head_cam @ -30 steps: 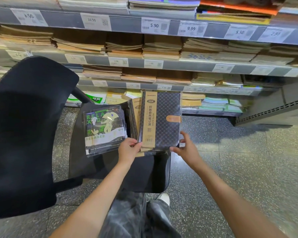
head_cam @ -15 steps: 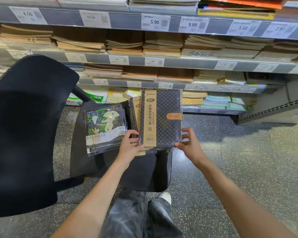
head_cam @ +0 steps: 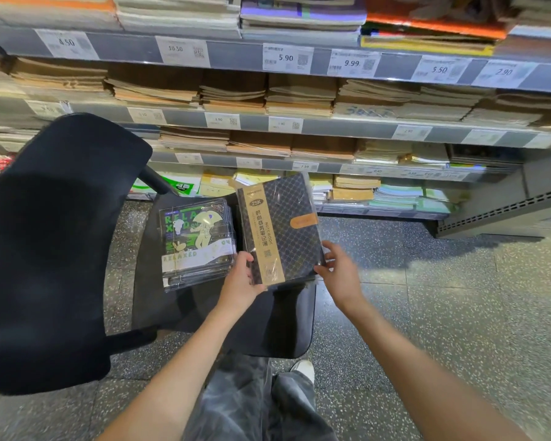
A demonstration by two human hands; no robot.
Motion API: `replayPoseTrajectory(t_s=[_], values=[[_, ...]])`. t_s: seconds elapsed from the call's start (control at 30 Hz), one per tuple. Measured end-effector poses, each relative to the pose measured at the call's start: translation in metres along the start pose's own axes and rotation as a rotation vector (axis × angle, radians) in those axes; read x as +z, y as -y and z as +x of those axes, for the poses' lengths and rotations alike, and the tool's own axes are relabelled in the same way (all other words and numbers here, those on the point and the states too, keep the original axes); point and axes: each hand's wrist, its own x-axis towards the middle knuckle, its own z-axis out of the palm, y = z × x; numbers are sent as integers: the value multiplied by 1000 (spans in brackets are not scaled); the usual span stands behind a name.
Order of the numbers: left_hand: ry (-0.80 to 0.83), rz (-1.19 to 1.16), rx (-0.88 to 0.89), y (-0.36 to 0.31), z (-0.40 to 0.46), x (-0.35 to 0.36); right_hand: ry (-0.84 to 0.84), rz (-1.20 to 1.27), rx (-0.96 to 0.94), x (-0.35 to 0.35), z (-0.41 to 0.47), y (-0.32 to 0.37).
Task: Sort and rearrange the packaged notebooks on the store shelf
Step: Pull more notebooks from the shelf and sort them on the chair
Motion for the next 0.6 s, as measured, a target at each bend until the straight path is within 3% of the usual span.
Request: replayPoseTrajectory(t_s=[0.1, 0.6], values=[[-33, 186, 11, -12, 0, -10, 8, -120, -18, -13, 1, 11], [157, 314, 181, -160, -23, -77, 169, -322, -245, -120, -24, 134]])
